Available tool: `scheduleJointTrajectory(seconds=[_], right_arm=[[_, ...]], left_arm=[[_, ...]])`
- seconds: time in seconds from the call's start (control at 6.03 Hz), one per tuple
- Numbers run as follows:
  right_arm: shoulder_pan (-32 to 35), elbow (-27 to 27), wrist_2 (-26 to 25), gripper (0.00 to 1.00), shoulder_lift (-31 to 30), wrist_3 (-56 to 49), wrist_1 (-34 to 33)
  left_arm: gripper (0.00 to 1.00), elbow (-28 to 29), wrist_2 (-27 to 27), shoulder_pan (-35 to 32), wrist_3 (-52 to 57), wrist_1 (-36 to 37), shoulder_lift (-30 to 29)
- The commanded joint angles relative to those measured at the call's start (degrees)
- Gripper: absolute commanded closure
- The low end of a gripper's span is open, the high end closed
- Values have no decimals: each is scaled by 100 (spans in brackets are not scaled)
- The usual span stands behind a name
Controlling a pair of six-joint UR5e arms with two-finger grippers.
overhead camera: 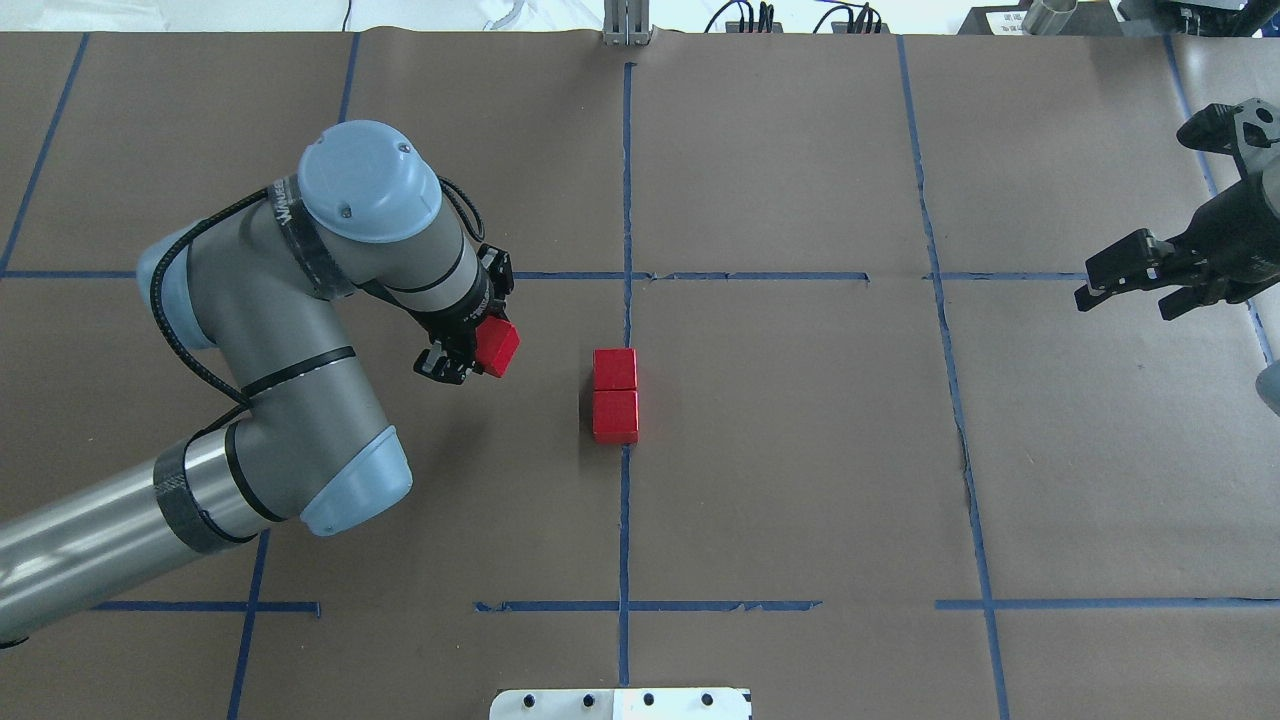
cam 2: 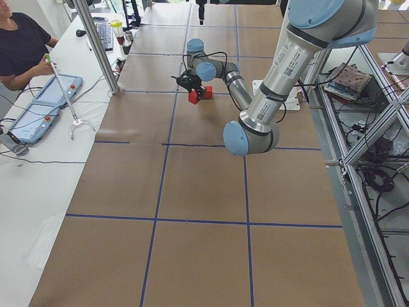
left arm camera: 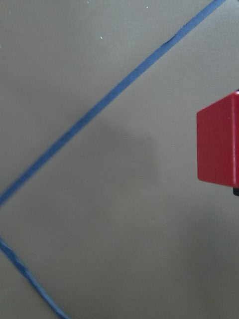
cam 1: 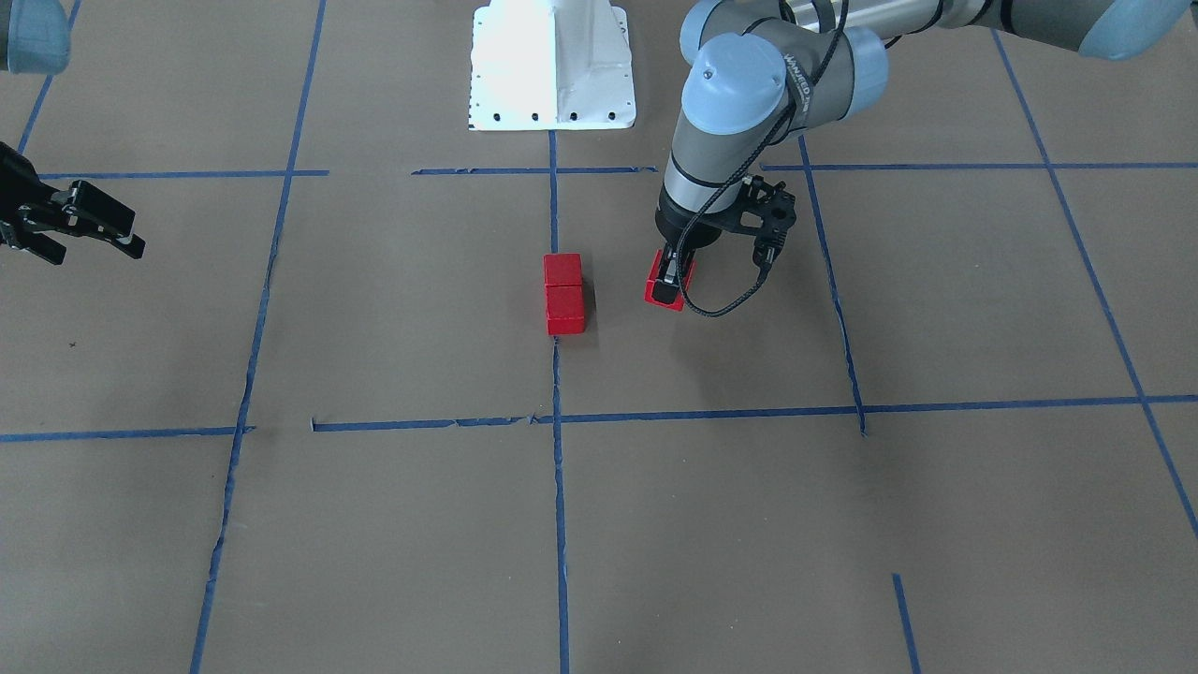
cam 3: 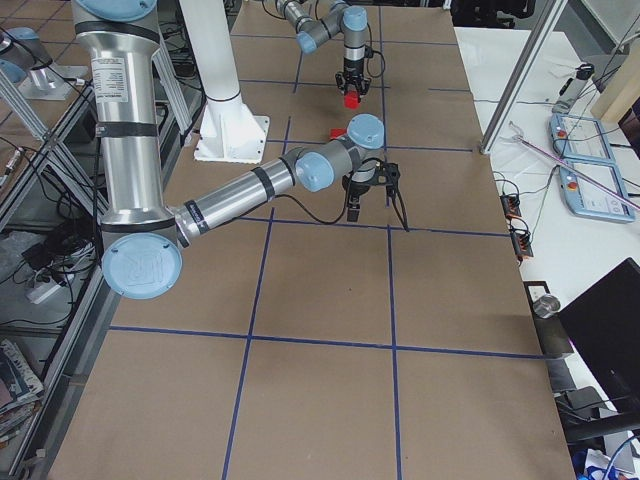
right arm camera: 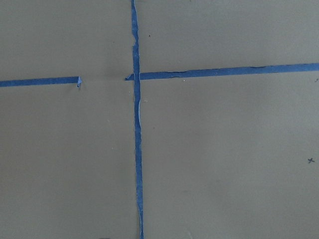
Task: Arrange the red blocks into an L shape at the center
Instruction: 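Carry the cube with the left gripper beside the two-cube column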
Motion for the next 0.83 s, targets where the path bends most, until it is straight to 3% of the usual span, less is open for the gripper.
scheduleJointTrajectory(seconds=[0.0,0.33,0.66], right_arm=[[-5,-15,-26,0,5,1,0],[-5,-7,-8,0,5,27,0],[-5,2,1,0,5,27,-9]], left_arm=[[100,338,11,108,-974,-202,-232],[100,714,177,205,-1507,-902,-250],[100,866,406,337,-1833,-1046,-259]])
